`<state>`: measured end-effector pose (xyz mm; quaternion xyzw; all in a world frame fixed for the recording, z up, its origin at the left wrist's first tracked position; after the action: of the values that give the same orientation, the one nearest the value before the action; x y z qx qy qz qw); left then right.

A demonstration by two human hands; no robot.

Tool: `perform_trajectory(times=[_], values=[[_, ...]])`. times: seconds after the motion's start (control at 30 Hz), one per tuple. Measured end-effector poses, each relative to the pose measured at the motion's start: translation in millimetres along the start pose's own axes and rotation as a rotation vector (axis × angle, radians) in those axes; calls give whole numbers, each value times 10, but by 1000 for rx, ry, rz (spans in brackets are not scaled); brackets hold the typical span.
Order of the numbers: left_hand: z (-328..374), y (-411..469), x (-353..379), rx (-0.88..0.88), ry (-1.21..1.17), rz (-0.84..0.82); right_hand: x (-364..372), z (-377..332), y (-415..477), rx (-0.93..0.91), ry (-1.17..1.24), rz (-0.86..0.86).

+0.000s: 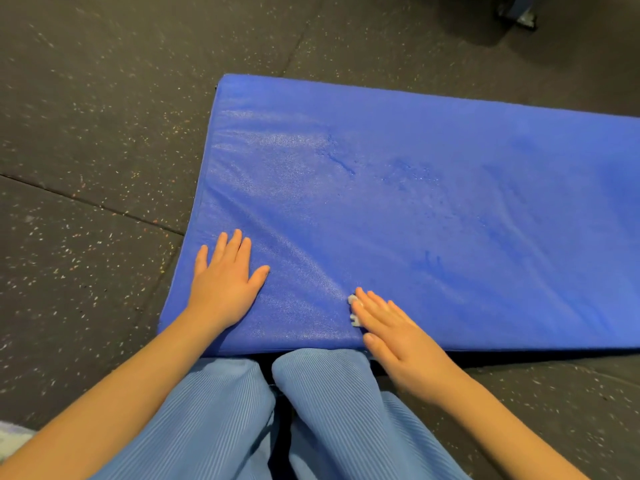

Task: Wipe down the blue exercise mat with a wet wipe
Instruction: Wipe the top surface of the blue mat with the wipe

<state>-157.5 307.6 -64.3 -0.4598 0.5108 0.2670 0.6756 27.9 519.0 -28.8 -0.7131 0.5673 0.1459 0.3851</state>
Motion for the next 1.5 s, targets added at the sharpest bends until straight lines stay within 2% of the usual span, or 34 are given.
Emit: perform_trajectory(times=[0.17, 0.23, 0.33, 0.4, 0.53, 0.73, 0.83, 0.97, 1.03, 1.17, 1.27, 1.37, 1.5], values=[[13, -10, -24, -1, -10, 21, -77, -13, 469, 194, 62, 103], [20, -16, -30, 3, 1, 21, 5, -120, 442, 140, 79, 73], [33, -35, -46, 1, 27, 19, 53, -104, 250, 60, -53, 35], [43, -42, -58, 1, 33, 18, -51, -11, 379, 113, -92, 39], [45, -36, -60, 3, 30, 13, -142, -58, 911, 221, -20, 86], [36, -34, -14, 5, 43, 7, -61, -98, 633, 79, -112, 35], [38, 0, 11, -3, 44, -39, -158, 2, 930, 119, -158, 6], [15, 135, -28, 36, 67, -110, -256, 33, 1582, 219, -126, 55], [-5, 244, -67, 59, 45, -113, -207, -33, 1583, 172, -100, 43], [-18, 378, -22, 62, 68, -103, -171, -8, 1346, 1, -197, -26], [0, 353, 21, 68, 65, -68, -378, 219, 1667, 107, -241, 42], [-2, 363, 17, 65, 58, -55, -389, 196, 1943, 209, -174, 123], [1, 422, -53, 71, 13, -22, -171, 36, 1864, -21, -237, 5]])
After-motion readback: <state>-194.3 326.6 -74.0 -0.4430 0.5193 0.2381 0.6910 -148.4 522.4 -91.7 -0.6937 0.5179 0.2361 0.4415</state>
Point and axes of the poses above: each hand's wrist, its own y-axis towards the middle knuckle, its own x-axis out of the palm, z = x × y, the point moved 2 cm from there along y, towards the middle knuckle, and after that the axes turned 9 degrees about y, right-handed, at the moved point
